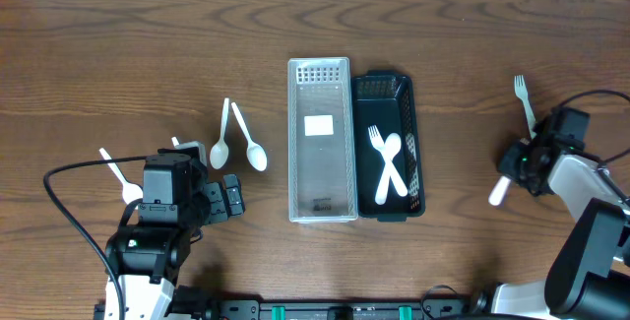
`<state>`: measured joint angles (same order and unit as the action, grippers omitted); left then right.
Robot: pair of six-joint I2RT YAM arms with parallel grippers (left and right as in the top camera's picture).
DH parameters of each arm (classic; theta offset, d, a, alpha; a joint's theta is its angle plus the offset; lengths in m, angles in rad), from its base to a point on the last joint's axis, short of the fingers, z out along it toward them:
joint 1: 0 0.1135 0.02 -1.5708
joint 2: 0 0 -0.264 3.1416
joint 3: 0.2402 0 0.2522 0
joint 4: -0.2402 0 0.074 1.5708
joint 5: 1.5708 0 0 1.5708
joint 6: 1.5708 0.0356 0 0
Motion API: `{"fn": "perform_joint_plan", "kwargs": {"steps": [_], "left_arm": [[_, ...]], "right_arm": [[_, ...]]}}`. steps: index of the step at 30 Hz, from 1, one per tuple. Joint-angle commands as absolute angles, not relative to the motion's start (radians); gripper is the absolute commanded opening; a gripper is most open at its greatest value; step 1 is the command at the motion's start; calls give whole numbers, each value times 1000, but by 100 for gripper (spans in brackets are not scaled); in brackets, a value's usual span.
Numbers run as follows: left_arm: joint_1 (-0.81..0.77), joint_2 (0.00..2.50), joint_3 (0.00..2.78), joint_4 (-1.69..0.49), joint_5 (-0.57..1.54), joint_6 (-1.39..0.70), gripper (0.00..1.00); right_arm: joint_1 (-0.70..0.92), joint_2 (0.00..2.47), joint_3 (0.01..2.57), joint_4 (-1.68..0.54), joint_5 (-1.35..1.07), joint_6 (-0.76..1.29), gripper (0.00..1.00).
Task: Pack container
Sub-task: 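Move the right gripper to the next white fork and grasp it, then place the fork into the dark green basket and open the gripper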
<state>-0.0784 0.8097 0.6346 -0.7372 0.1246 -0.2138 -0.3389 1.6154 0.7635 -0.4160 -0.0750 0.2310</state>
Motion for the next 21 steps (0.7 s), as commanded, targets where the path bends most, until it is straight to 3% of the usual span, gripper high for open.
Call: {"fn": "perform_joint_plan", "kwargs": {"steps": [1, 11, 21], "left_arm": [[-73, 808, 653, -740, 124, -227, 98], [-73, 808, 653, -740, 124, -227, 98], [-73, 808, 653, -740, 124, -227, 98]], "right_arm": [[-247, 1542, 812, -455, -159, 247, 1], [133, 1399, 1121, -645, -108, 270, 1], [308, 1510, 1132, -648, -73, 329, 1]]}}
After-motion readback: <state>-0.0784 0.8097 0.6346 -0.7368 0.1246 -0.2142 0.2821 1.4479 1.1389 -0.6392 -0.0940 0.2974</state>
